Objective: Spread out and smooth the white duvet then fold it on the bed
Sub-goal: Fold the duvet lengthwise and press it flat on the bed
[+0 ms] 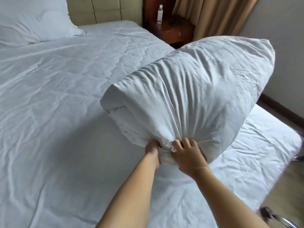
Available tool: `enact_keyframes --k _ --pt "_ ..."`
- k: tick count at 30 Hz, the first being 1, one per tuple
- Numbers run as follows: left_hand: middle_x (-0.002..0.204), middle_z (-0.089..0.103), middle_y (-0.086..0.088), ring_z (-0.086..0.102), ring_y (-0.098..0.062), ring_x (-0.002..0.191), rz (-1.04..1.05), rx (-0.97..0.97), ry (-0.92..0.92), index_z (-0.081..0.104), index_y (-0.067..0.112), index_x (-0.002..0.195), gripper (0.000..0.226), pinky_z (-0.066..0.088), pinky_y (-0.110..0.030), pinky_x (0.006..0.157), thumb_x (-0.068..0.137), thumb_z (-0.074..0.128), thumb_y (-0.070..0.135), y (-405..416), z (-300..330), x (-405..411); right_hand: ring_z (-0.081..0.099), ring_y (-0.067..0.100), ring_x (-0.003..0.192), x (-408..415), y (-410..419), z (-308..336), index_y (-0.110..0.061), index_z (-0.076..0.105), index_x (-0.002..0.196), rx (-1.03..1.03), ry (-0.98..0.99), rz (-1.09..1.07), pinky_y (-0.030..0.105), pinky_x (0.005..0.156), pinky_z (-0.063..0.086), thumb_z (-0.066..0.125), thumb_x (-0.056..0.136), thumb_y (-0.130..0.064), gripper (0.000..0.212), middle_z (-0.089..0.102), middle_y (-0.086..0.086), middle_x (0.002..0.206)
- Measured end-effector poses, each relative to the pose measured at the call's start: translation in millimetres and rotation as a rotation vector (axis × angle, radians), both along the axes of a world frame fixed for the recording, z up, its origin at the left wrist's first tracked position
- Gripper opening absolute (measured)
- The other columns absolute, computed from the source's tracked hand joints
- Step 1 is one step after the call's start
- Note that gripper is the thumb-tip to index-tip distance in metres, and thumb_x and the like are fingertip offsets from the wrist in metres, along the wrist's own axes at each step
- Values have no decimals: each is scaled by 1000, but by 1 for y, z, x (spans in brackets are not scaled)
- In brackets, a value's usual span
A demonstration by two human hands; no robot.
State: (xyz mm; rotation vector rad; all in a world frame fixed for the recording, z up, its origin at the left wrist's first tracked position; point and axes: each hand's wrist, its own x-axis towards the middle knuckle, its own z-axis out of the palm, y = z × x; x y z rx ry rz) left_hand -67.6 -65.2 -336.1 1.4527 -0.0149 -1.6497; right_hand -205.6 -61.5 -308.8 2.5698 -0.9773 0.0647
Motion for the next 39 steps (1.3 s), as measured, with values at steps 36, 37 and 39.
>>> enact_keyframes --k 36,37,39 --pt "86 65 -10 61 -25 78 -89 225 -402 60 11 101 21 48 -32 69 98 40 14 525 106 290 57 30 110 275 486 111 -29 65 102 1092 -71 -153 28 83 43 42 91 -26 26 60 6 122" --pt "90 65 -10 61 -26 81 -85 217 -419 60 12 105 22 49 -33 71 98 39 13 525 116 289 55 29 112 275 480 119 -31 62 114 1055 -118 -164 29 86 43 42 91 -26 31 58 5 125" --pt "95 64 -10 61 -27 87 -65 194 -456 60 14 110 23 50 -35 77 98 40 12 529 134 289 51 28 118 276 465 130 -30 55 127 912 -171 -139 32 90 43 42 93 -26 37 54 4 129"
